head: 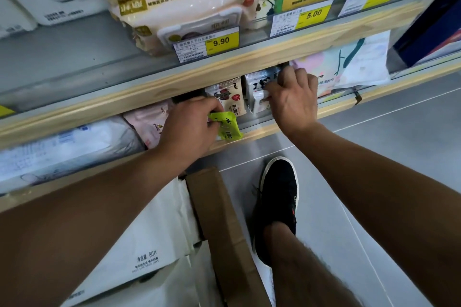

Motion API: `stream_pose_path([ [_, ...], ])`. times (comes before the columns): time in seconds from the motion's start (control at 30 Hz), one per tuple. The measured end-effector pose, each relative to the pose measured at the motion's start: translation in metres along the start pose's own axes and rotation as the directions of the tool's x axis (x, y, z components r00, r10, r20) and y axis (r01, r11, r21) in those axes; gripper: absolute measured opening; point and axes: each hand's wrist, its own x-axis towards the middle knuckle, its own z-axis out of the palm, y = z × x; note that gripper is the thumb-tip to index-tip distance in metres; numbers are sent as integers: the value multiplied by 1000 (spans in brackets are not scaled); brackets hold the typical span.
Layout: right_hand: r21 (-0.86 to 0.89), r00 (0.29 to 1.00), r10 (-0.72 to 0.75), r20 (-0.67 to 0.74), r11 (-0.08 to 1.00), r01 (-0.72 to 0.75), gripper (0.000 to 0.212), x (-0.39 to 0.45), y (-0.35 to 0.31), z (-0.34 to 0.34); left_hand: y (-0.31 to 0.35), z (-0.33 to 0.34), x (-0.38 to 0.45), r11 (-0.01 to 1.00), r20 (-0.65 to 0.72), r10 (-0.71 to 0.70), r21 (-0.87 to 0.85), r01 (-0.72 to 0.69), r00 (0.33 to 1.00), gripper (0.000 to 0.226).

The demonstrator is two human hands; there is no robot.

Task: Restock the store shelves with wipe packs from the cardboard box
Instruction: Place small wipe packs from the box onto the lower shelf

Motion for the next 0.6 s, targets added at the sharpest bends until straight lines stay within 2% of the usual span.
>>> stream_pose_path([
  [0.13,47,999,12,36,999,-13,24,4,-7,1,-1,1,1,1000,4,-18,-13,18,1000,20],
  [0.2,109,997,23,72,994,-31,40,3,-9,1,-3,1,2,1000,10,-29,-7,29,1000,21],
  [0.3,226,975,3,222,973,-54,74,-4,-14,1,-4,2,3,999,12,-38,2,38,999,20],
  [0.37,287,954,2,300,953,-92,86,-10,-14,-1,-2,2,4,999,8,-48,5,48,999,20],
  [0.6,364,923,69,378,906,-217,86,-27,-15,-2,13,7,8,998,-70,-53,27,55,996,18],
])
